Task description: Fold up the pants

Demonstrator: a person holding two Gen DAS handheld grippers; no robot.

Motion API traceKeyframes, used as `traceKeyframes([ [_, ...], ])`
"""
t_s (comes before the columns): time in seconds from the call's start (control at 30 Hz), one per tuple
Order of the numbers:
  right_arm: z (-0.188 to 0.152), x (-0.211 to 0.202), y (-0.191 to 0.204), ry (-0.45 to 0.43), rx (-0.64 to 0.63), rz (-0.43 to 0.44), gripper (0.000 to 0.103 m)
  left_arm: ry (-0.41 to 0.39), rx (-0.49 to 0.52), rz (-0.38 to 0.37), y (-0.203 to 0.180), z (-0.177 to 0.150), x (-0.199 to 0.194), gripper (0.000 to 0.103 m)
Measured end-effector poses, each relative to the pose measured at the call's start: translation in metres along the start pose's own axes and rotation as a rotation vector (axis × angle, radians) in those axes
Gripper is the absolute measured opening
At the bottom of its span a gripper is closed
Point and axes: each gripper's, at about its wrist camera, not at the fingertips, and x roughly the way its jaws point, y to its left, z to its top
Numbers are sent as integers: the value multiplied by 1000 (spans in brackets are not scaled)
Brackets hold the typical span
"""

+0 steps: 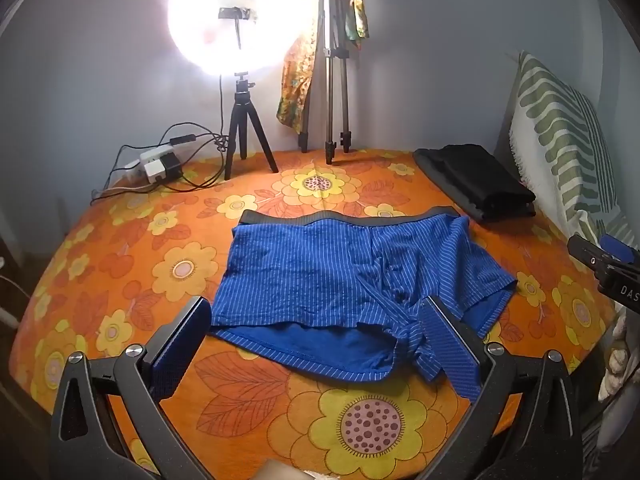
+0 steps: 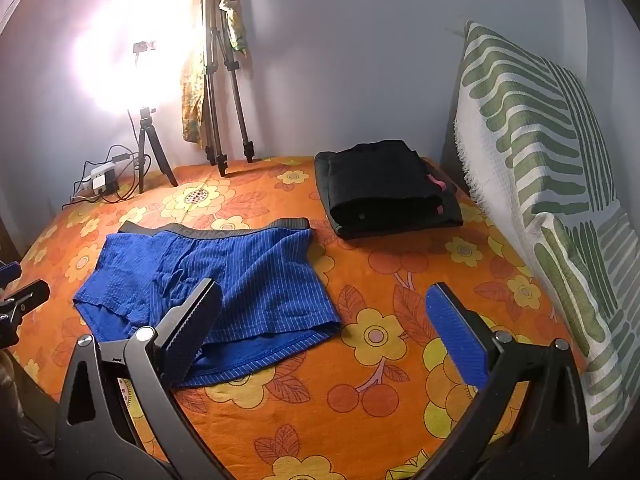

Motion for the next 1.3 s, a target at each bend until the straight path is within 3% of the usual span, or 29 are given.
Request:
traceKeyframes([
  [1.3,-1,1,2,0,0,2,103,-43,20,9,-3,5,-11,103],
])
